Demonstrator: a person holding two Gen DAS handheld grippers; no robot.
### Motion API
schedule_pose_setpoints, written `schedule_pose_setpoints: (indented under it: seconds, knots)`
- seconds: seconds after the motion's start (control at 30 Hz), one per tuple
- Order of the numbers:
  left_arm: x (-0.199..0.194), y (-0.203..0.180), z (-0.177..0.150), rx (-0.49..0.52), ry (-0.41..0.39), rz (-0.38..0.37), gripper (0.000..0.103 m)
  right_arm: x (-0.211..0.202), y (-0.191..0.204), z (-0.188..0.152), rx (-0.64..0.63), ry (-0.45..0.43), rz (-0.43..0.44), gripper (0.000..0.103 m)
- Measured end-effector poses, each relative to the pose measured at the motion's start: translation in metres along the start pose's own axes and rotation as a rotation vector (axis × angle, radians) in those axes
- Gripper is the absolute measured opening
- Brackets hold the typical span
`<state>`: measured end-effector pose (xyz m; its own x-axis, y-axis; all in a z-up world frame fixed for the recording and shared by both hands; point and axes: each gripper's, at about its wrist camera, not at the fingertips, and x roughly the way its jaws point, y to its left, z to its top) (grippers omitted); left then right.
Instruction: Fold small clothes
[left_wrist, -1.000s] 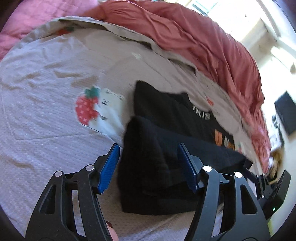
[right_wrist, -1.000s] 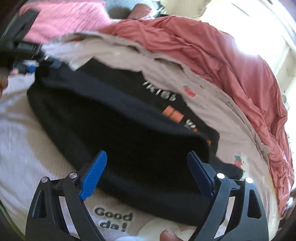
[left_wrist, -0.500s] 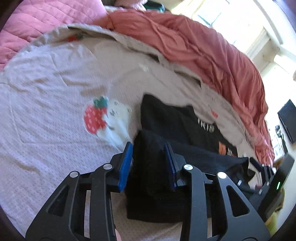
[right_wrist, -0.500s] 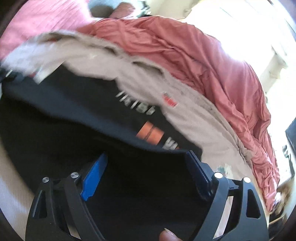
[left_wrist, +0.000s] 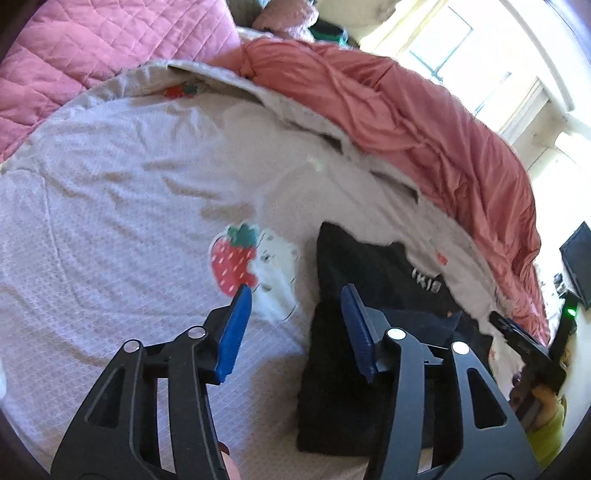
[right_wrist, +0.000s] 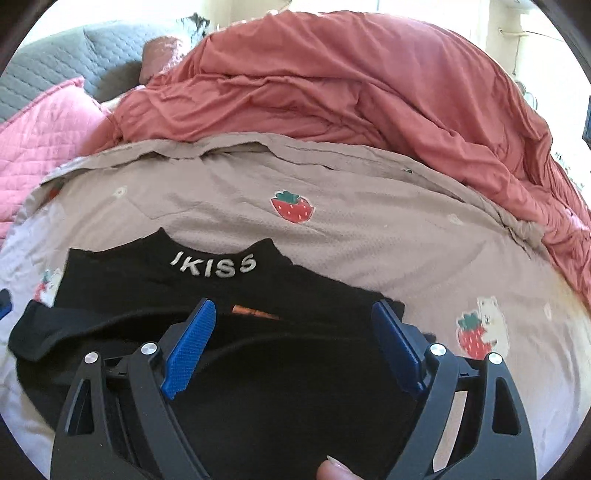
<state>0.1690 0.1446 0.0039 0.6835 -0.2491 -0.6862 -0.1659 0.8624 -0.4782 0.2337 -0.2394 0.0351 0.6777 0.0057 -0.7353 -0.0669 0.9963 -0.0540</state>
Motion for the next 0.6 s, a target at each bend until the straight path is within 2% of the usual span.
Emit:
schedule_pose_setpoints:
  seconds: [0.1, 0.27, 0.3, 0.37, 0.47, 0.6]
  knots:
    - [0.002, -0.006, -0.002, 0.030, 0.073, -0.055, 0.043, -0.014, 0.002, -0.020, -0.036, 0.008, 0.044, 0.085]
    - [0.008, -0.038, -0.020, 0.146, 0.194, -0.264, 0.043, -0.020, 0.035, -0.051, -0.181, 0.062, 0.134, 0.085]
    - [0.010, -0.043, -0.024, 0.167, 0.205, -0.268, 0.043, -0.016, 0.047, -0.057, -0.214, 0.077, 0.152, 0.085]
    - [0.019, -0.054, -0.033, 0.226, 0.229, -0.223, 0.043, -0.010, 0.064, -0.061, -0.249, 0.086, 0.159, 0.084]
    - [0.028, -0.054, -0.037, 0.218, 0.239, -0.213, 0.046, 0.003, 0.085, -0.056, -0.270, 0.075, 0.167, 0.084]
    - [0.031, -0.049, -0.029, 0.160, 0.181, -0.279, 0.062, 0.024, 0.102, -0.037, -0.265, 0.047, 0.124, 0.084]
